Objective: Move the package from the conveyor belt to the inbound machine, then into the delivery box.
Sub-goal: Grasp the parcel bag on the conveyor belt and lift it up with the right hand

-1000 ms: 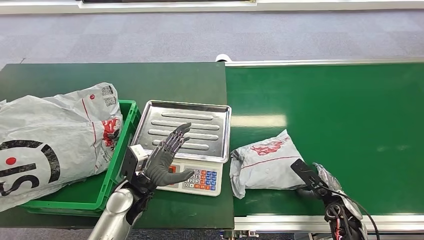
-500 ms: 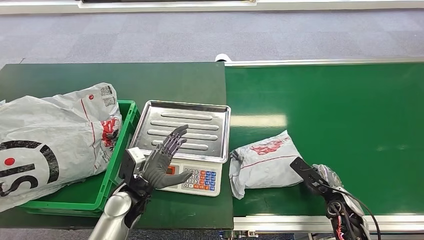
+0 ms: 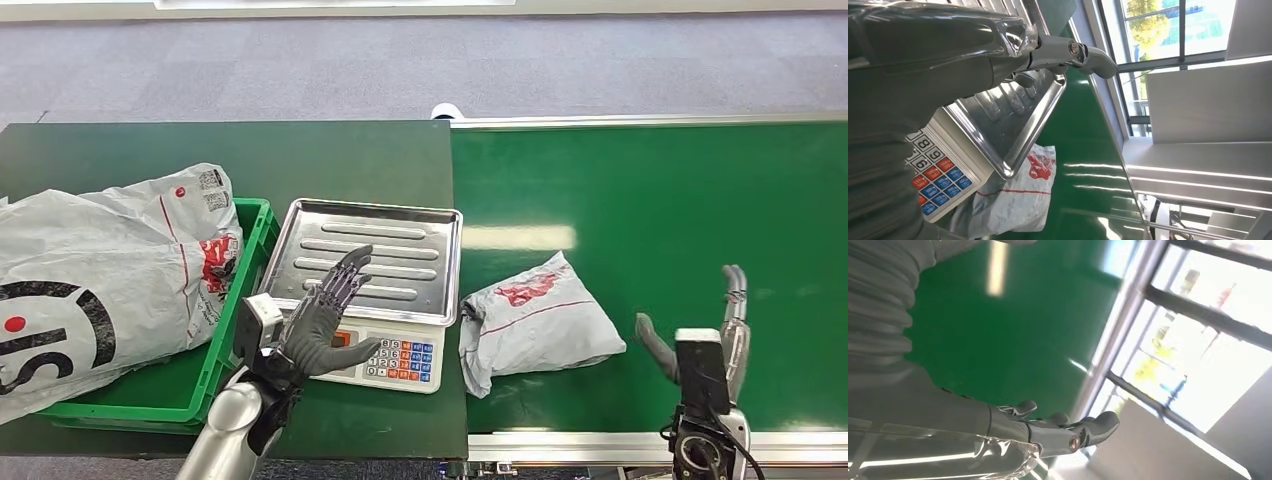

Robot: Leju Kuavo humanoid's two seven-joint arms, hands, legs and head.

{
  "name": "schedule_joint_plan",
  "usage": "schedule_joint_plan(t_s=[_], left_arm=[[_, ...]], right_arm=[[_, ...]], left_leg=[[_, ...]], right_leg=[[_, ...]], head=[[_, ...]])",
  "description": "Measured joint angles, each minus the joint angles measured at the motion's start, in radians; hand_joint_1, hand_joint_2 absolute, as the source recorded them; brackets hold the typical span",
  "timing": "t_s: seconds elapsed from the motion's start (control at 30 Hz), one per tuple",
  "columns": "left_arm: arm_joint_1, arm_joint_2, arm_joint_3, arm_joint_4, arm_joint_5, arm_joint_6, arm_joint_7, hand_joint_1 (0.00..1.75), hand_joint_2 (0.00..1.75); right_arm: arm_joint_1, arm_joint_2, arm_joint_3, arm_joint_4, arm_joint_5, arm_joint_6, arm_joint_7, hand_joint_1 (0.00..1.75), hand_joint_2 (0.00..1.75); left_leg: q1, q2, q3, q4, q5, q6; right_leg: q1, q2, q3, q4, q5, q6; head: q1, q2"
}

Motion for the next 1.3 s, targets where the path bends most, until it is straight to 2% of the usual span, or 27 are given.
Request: schedule_joint_plan(t_s=[0.33,1.13,1.2,1.23,1.3], left_arm=[[-0.009,-0.002,-0.006,0.013,0.001,-0.001,-0.001,0.00,1.75],[-0.015,-0.002,-0.013,0.018,0.002,-0.001,-0.001,0.00,1.75],[-0.021,0.000,-0.013,0.020,0.018,0.000,0.000,0.00,1.75],[-0.033,0.002,-0.014,0.024,0.034,0.000,0.002,0.00,1.75],[-0.075,0.009,-0.019,0.038,0.070,0.001,0.012,0.00,1.75]], right_arm=[[0.048,0.033,-0.027,-0.131,-0.020,-0.009,-0.017,0.00,1.75],[0.053,0.048,-0.029,-0.155,-0.016,-0.005,-0.015,0.00,1.75],[-0.004,0.050,-0.016,-0.116,0.047,0.049,0.016,0.00,1.75],[-0.084,0.054,0.004,-0.045,0.123,0.118,0.037,0.00,1.75],[-0.306,0.073,0.097,0.192,0.323,0.361,0.064,0.00,1.75]], left_leg=[[0.000,0.001,0.000,0.000,0.000,0.000],[0.000,0.001,-0.004,0.000,0.000,0.000],[0.000,0.001,-0.012,-0.002,0.001,-0.002],[0.000,0.005,-0.017,-0.002,0.002,-0.003],[0.001,0.015,-0.018,-0.001,0.007,-0.006]], right_leg=[[0.000,0.000,0.000,0.000,0.000,0.000],[0.000,0.000,0.000,0.000,0.000,0.000],[0.001,0.001,0.000,0.003,0.002,-0.002],[0.001,0.004,-0.003,0.004,0.005,-0.004],[0.002,0.014,-0.015,0.006,0.012,-0.007]], head=[[0.000,0.000],[0.000,0.000],[0.001,0.000],[0.001,0.000],[0.001,0.000]])
